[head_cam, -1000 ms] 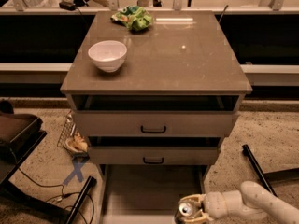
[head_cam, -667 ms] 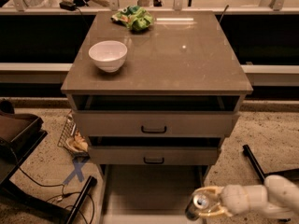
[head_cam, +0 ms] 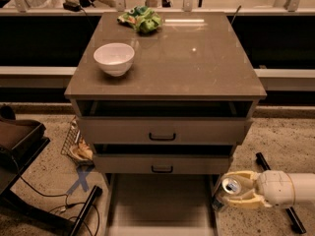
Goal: Pick redbull can from bottom drawer and place on counter
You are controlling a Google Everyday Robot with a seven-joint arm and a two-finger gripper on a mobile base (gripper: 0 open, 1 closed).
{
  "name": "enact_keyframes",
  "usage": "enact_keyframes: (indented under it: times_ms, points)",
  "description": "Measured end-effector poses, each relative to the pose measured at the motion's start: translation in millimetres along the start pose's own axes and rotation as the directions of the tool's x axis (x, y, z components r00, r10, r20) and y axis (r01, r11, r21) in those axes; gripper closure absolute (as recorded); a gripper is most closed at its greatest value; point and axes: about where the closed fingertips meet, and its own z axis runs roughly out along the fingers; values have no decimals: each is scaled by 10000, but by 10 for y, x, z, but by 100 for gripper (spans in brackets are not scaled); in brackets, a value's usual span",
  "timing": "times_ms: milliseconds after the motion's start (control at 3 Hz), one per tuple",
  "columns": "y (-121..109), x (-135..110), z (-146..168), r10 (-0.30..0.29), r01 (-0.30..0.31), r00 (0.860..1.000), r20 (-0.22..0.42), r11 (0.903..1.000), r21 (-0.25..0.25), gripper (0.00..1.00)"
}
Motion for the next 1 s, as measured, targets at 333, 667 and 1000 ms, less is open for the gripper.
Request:
enact_keyframes:
  times_ms: [333, 667, 1000]
  points:
    - [0, 0, 0, 0, 0, 10000, 0, 10000, 0, 100]
    - [-53, -47, -28, 15, -24, 9993, 375, 9997, 253, 100]
    - [-223, -348, -328, 130, -191, 9978, 653, 9953, 951, 100]
